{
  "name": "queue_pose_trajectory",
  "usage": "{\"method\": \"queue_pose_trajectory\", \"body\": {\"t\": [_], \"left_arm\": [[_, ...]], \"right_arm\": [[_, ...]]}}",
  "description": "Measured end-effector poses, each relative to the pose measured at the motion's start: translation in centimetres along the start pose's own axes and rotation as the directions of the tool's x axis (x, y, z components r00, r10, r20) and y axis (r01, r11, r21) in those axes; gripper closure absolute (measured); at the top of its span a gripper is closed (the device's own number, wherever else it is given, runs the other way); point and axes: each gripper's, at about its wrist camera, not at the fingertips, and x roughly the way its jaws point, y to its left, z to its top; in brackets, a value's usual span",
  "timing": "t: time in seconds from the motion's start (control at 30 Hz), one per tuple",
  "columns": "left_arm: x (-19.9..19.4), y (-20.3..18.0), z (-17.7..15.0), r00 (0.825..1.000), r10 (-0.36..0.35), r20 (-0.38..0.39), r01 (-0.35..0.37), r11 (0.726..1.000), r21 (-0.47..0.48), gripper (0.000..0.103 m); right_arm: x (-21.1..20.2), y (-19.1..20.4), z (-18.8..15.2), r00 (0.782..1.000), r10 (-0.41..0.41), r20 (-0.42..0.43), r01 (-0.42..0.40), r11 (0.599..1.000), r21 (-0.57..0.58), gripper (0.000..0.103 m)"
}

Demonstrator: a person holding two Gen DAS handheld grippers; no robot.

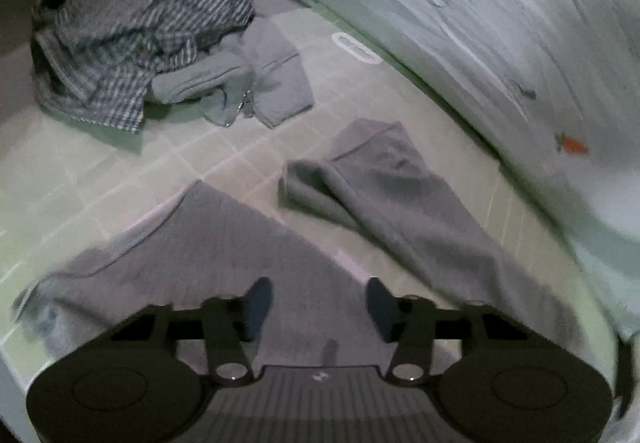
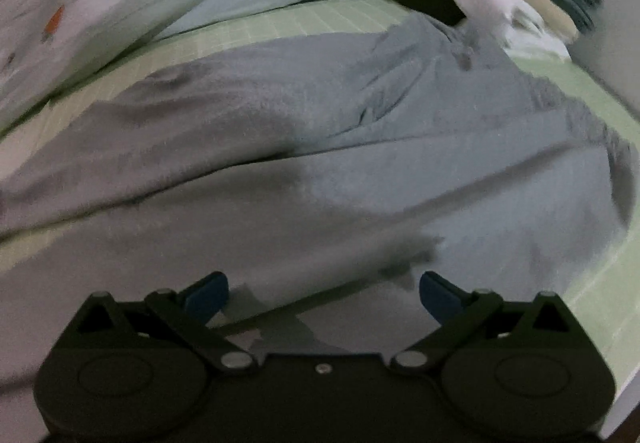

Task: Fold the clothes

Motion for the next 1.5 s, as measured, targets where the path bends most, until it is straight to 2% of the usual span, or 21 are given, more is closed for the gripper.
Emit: {"method": "queue_pose_trajectory", "body": {"t": [0.07, 0.27, 0.43, 0.5, 0.67, 0.7, 0.73, 0.77, 0.83, 0.93, 1.0, 1.03, 1.13, 1.2, 1.23, 1.27, 1.33, 1.37, 1.43, 1.47, 1.5], "left_arm": [[1.4, 1.3, 1.9, 0.998, -0.058, -0.036, 0.055, 0.996, -0.074, 0.070], [5.8, 2.3, 6.1, 0.975, -0.206, -0.077, 0.188, 0.961, -0.201, 0.071], [10.3, 1.3, 8.5, 0.965, -0.220, -0.140, 0.180, 0.951, -0.251, 0.066], [11.5, 1.0, 8.9, 0.964, -0.198, -0.177, 0.150, 0.956, -0.251, 0.061], [12.8, 1.0, 8.8, 0.962, -0.209, -0.178, 0.157, 0.950, -0.271, 0.063], [12.8, 0.8, 8.9, 0.964, -0.207, -0.169, 0.158, 0.952, -0.264, 0.072], [12.8, 0.6, 9.0, 0.967, -0.201, -0.157, 0.157, 0.955, -0.253, 0.103], [12.9, 0.3, 9.2, 0.967, -0.204, -0.149, 0.164, 0.955, -0.246, 0.100], [13.2, -0.5, 10.0, 0.963, -0.233, -0.136, 0.195, 0.950, -0.244, 0.102], [13.7, -3.0, 13.0, 0.950, -0.299, -0.090, 0.271, 0.933, -0.239, 0.103], [12.3, -5.8, 15.8, 0.930, -0.366, -0.026, 0.355, 0.915, -0.193, 0.103], [11.0, -7.4, 17.1, 0.912, -0.410, 0.014, 0.407, 0.901, -0.151, 0.103], [4.9, -11.2, 19.3, 0.836, -0.529, 0.145, 0.531, 0.847, 0.029, 0.103], [0.6, -12.1, 19.2, 0.783, -0.583, 0.218, 0.564, 0.813, 0.148, 0.102], [-0.9, -11.8, 18.6, 0.778, -0.580, 0.241, 0.549, 0.814, 0.189, 0.102], [-1.6, -11.0, 17.7, 0.794, -0.552, 0.254, 0.514, 0.833, 0.205, 0.102], [-2.2, -8.9, 15.7, 0.843, -0.466, 0.267, 0.422, 0.882, 0.207, 0.102], [-1.8, -7.5, 14.6, 0.876, -0.405, 0.263, 0.364, 0.911, 0.194, 0.102], [0.3, -4.2, 12.5, 0.940, -0.258, 0.222, 0.232, 0.963, 0.137, 0.102], [1.8, -2.2, 11.5, 0.964, -0.191, 0.185, 0.176, 0.980, 0.093, 0.101], [3.0, -0.6, 10.7, 0.979, -0.136, 0.153, 0.128, 0.990, 0.059, 0.100]], "right_arm": [[0.3, 0.5, 0.1, 1.000, 0.010, -0.001, -0.010, 0.996, 0.094, 0.000], [0.9, 2.0, 0.7, 0.998, 0.046, 0.031, -0.053, 0.950, 0.307, 0.000], [1.3, 2.4, 1.7, 0.999, 0.023, 0.038, -0.037, 0.898, 0.438, 0.000], [1.2, 2.7, 1.9, 1.000, 0.011, 0.030, -0.023, 0.895, 0.446, 0.000], [1.4, 3.7, 2.1, 1.000, -0.019, -0.003, 0.019, 0.912, 0.409, 0.000], [1.6, 3.8, 2.1, 1.000, -0.021, -0.010, 0.023, 0.913, 0.406, 0.000], [1.8, 3.9, 2.1, 1.000, -0.022, -0.017, 0.027, 0.915, 0.403, 0.000], [2.0, 4.0, 2.2, 0.999, -0.023, -0.023, 0.030, 0.916, 0.400, 0.000], [2.3, 4.1, 2.4, 0.999, -0.025, -0.027, 0.033, 0.921, 0.389, 0.000], [2.7, 4.1, 2.7, 0.999, -0.029, -0.031, 0.039, 0.928, 0.371, 0.000], [2.7, 4.2, 2.9, 0.999, -0.029, -0.030, 0.038, 0.932, 0.362, 0.000], [2.6, 4.0, 2.8, 0.999, -0.024, -0.027, 0.032, 0.930, 0.366, 0.000], [2.4, 3.4, 2.6, 1.000, -0.009, -0.017, 0.015, 0.925, 0.379, 0.000], [2.3, 3.2, 2.5, 1.000, -0.008, -0.014, 0.013, 0.923, 0.384, 0.000], [2.3, 3.1, 2.4, 1.000, -0.009, -0.013, 0.013, 0.923, 0.384, 0.000], [2.3, 3.2, 2.4, 1.000, -0.011, -0.013, 0.015, 0.924, 0.381, 0.000], [2.3, 3.6, 2.4, 1.000, -0.024, -0.019, 0.029, 0.933, 0.358, 0.000], [2.4, 3.9, 2.5, 0.999, -0.031, -0.023, 0.037, 0.938, 0.344, 0.000], [2.5, 4.3, 2.5, 0.999, -0.047, -0.028, 0.053, 0.947, 0.317, 0.000], [2.5, 4.6, 2.5, 0.998, -0.054, -0.030, 0.061, 0.951, 0.304, 0.000], [2.6, 4.8, 2.4, 0.998, -0.062, -0.033, 0.068, 0.955, 0.290, 0.000]]}}
